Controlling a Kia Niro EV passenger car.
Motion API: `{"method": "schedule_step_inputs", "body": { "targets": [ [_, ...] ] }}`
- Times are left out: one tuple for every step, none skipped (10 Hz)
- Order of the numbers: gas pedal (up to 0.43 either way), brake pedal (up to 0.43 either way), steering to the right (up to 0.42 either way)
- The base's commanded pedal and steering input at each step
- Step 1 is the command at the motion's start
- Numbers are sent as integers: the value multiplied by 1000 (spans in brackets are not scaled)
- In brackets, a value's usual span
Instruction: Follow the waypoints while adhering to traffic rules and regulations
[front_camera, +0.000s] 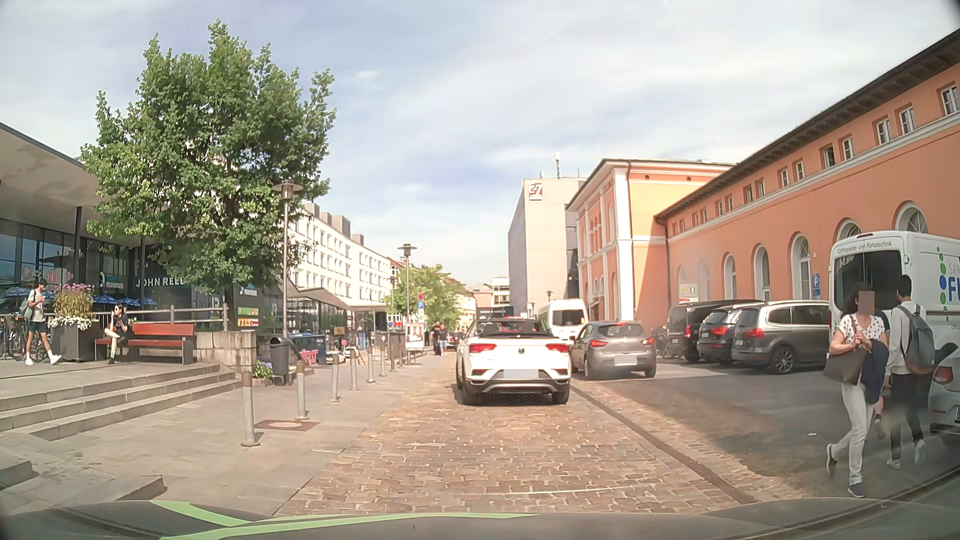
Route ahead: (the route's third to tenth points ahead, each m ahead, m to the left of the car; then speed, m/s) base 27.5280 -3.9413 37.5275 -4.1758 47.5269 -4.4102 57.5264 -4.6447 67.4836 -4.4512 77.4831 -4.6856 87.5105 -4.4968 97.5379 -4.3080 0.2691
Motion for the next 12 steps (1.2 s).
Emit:
{"method": "schedule_step_inputs", "body": {
  "targets": [
    [0, 0, 11],
    [0, 0, 3],
    [20, 0, -4],
    [39, 0, -6],
    [59, 0, -7],
    [67, 0, -7],
    [87, 0, -7],
    [87, 0, -7],
    [87, 0, -18],
    [87, 0, -31],
    [98, 0, -36],
    [110, 0, -35]
  ]
}}
